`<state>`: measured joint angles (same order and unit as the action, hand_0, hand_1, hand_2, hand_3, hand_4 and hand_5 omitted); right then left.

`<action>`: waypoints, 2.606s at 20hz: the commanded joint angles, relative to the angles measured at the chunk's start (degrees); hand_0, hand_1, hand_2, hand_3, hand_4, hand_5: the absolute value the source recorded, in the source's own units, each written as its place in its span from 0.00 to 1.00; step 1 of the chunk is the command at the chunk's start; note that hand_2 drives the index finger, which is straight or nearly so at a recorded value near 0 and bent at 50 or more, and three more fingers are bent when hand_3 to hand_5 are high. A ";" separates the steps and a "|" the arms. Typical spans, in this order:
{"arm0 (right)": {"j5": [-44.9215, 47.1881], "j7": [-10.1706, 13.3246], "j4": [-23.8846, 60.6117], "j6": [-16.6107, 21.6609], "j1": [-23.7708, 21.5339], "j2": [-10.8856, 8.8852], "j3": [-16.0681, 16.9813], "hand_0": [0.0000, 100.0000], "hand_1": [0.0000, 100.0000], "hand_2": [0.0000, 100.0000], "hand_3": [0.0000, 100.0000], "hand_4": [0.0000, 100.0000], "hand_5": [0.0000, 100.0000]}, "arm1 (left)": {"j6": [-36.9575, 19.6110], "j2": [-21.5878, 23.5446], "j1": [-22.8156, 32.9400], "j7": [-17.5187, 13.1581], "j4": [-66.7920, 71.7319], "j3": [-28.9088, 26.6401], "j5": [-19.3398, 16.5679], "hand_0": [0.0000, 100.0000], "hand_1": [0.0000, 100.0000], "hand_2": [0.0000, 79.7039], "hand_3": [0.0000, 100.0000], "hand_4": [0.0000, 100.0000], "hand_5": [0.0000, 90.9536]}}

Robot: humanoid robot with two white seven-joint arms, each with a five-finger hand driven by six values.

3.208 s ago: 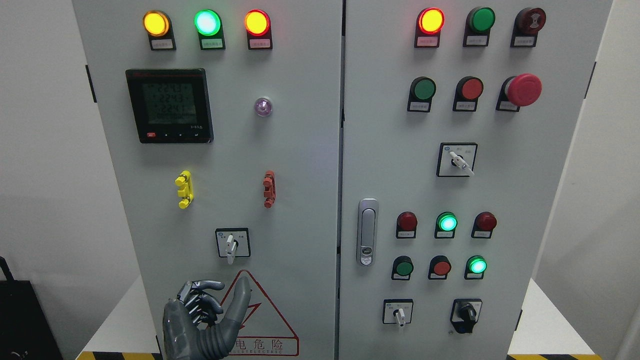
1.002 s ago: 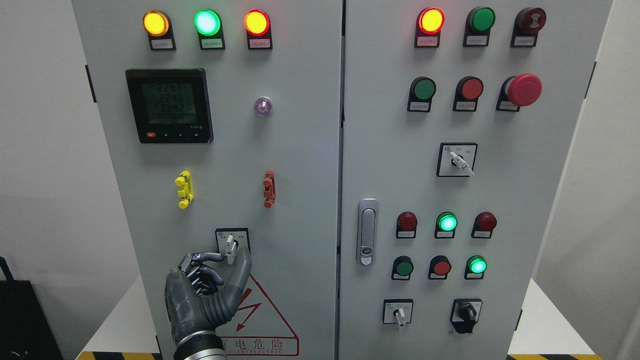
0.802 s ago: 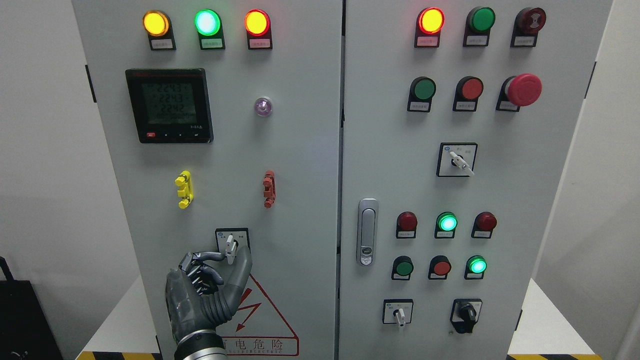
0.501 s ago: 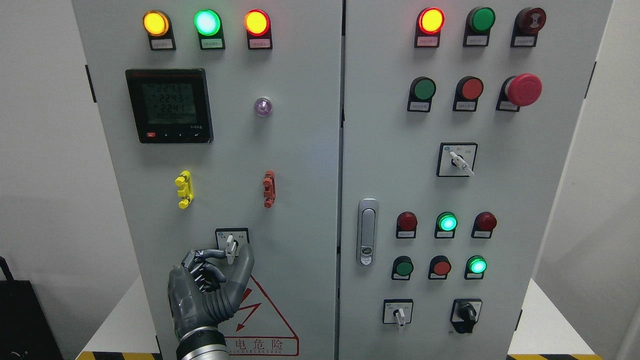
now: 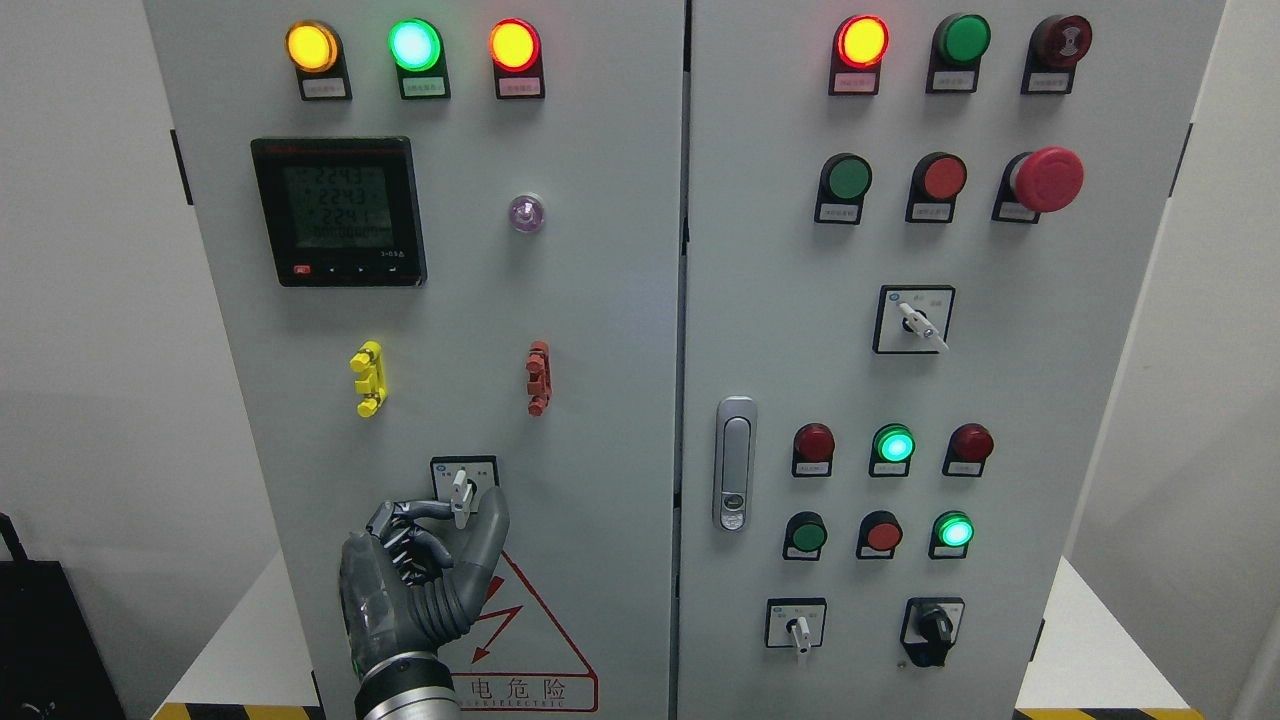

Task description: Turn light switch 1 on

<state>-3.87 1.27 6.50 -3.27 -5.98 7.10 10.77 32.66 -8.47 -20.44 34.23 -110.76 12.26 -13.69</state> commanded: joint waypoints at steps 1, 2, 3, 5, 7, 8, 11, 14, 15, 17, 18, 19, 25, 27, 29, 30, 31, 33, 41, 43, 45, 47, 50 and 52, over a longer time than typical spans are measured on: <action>0.00 0.05 0.00 0.02 0.00 -0.07 0.04 0.00 0.00 0.00 0.00 0.00 0.00 | 0.30 -0.06 -0.22 -0.04 0.02 -0.05 1.03 0.00 0.59 0.72 0.97 0.97 0.95; 0.00 0.05 0.00 0.02 0.00 0.02 0.04 0.00 0.00 0.00 0.00 0.00 0.00 | 0.47 -0.06 -0.31 -0.04 0.02 -0.05 1.03 0.00 0.59 0.72 0.97 0.97 0.95; 0.00 -0.03 0.00 0.02 0.00 0.02 -0.04 0.00 0.00 0.00 0.00 0.00 0.00 | 0.47 -0.06 -0.31 -0.04 0.02 -0.05 1.03 0.00 0.59 0.73 0.97 0.97 0.95; 0.00 -0.03 0.00 0.02 0.00 -0.07 0.04 0.00 0.00 0.00 0.00 0.00 0.00 | 0.47 -0.14 -0.39 -0.04 0.02 -0.05 1.03 0.00 0.58 0.73 0.97 0.97 0.95; 0.00 0.05 0.00 0.02 0.00 0.02 -0.04 0.00 0.00 0.00 0.00 0.00 0.00 | 0.47 -0.14 -0.48 -0.04 0.02 -0.05 1.03 0.00 0.58 0.73 0.97 0.97 0.95; 0.00 0.05 0.00 0.02 0.00 0.02 -0.05 0.00 0.00 0.00 0.00 0.00 0.00 | 0.47 -0.14 -0.48 -0.04 0.02 -0.05 1.03 0.00 0.58 0.73 0.97 0.97 0.95; 0.00 0.05 0.00 0.02 0.00 0.02 -0.05 0.00 0.00 0.00 0.00 0.00 0.00 | 0.56 -0.14 -0.48 -0.04 0.02 -0.05 1.03 0.00 0.57 0.73 0.97 0.97 0.95; 0.00 -0.03 0.00 0.02 0.00 0.02 0.04 0.00 0.00 0.00 0.00 0.00 0.00 | 0.74 -0.14 -0.48 -0.04 0.10 -0.05 1.03 0.00 0.55 0.73 0.97 0.97 0.95; 0.00 0.05 0.00 0.02 0.00 0.02 -0.04 0.00 0.00 0.00 0.00 0.00 0.00 | 0.74 -0.14 -0.48 -0.04 0.10 -0.05 1.03 0.00 0.54 0.73 0.97 0.97 0.95; 0.00 0.05 0.00 0.02 0.00 0.02 -0.04 0.00 0.00 0.00 0.00 0.00 0.00 | 0.91 -0.14 -0.48 -0.04 0.10 -0.05 0.94 0.03 0.52 0.73 0.98 0.97 0.95; 0.00 0.05 0.00 0.02 0.00 0.02 -0.05 0.00 0.00 0.00 0.00 0.00 0.00 | 0.83 -0.14 -0.48 -0.04 0.19 -0.05 0.94 0.05 0.51 0.73 0.98 0.97 0.95; 0.00 0.05 0.00 0.02 0.00 0.02 -0.05 0.00 0.00 0.00 0.00 0.00 0.00 | 0.91 -0.14 -0.48 -0.04 0.19 -0.05 0.94 0.07 0.51 0.73 0.98 0.97 0.95; 0.00 0.05 0.00 0.02 0.00 0.02 0.04 0.00 0.00 0.00 0.00 0.00 0.00 | 0.82 -0.14 -0.57 -0.13 0.72 -0.05 0.94 0.13 0.48 0.74 0.98 0.98 0.95; 0.00 0.05 0.00 0.02 0.00 0.02 -0.05 0.00 0.00 0.00 0.00 0.00 0.00 | 0.82 -0.14 -0.66 -0.22 0.72 -0.05 0.94 0.14 0.47 0.74 0.98 0.98 0.95; 0.00 0.05 0.00 0.02 0.00 0.02 0.04 0.00 0.00 0.00 0.00 0.00 0.00 | 0.82 -0.14 -0.66 -0.22 0.72 -0.05 0.94 0.15 0.47 0.74 0.98 0.98 0.95; 0.00 -0.03 0.00 0.02 0.00 -0.07 -0.04 0.00 0.00 0.00 0.00 0.00 0.00 | 0.91 -0.14 -0.66 -0.22 0.81 -0.05 0.94 0.15 0.47 0.74 0.98 0.98 0.95; 0.00 0.05 0.00 0.02 0.00 0.02 -0.05 0.00 0.00 0.00 0.00 0.00 0.00 | 0.91 -0.14 -0.66 -0.22 0.89 -0.05 0.94 0.15 0.47 0.74 0.98 0.98 0.95; 0.00 0.05 0.00 0.02 0.00 -0.07 -0.05 0.00 0.00 0.00 0.00 0.00 0.00 | 0.91 -0.14 -0.75 -0.22 1.07 -0.05 0.94 0.15 0.47 0.74 0.98 0.98 0.95; 0.00 -0.03 0.00 0.02 0.00 0.02 0.04 0.00 0.00 0.00 0.00 0.00 0.00 | 0.91 -0.14 -1.01 -0.22 1.07 -0.05 0.68 0.15 0.48 0.74 0.98 0.98 0.95; 0.00 -0.03 0.00 0.02 0.00 -0.07 -0.05 0.00 0.00 0.00 0.00 0.00 0.00 | 0.91 -0.14 -1.10 -0.22 1.07 -0.05 0.68 0.15 0.48 0.74 0.98 0.98 0.95; 0.00 0.05 0.00 0.02 0.00 0.02 -0.05 0.00 0.00 0.00 0.00 0.00 0.00 | 0.91 -0.14 -1.27 -0.22 1.16 -0.05 0.68 0.15 0.47 0.74 0.98 0.98 0.95; 0.00 0.05 0.00 0.02 0.00 -0.07 -0.05 0.00 0.00 0.00 0.00 0.00 0.00 | 0.91 -0.14 -1.27 -0.31 1.25 -0.05 0.68 0.15 0.47 0.74 0.98 0.98 0.95; 0.00 0.05 0.00 0.02 0.00 0.02 -0.04 0.00 0.00 0.00 0.00 0.00 0.00 | 0.91 -0.14 -1.27 -0.31 1.25 -0.05 0.68 0.15 0.47 0.74 0.98 0.98 0.95; 0.00 -0.03 0.00 0.02 0.00 -0.07 -0.05 0.00 0.00 0.00 0.00 0.00 0.00 | 0.83 -0.14 -1.27 -0.31 1.25 -0.05 0.68 0.15 0.47 0.74 0.98 0.98 0.95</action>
<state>-3.87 1.28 6.51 -3.28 -5.98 7.10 10.75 33.56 -8.61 -21.61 34.05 -109.72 12.21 -12.99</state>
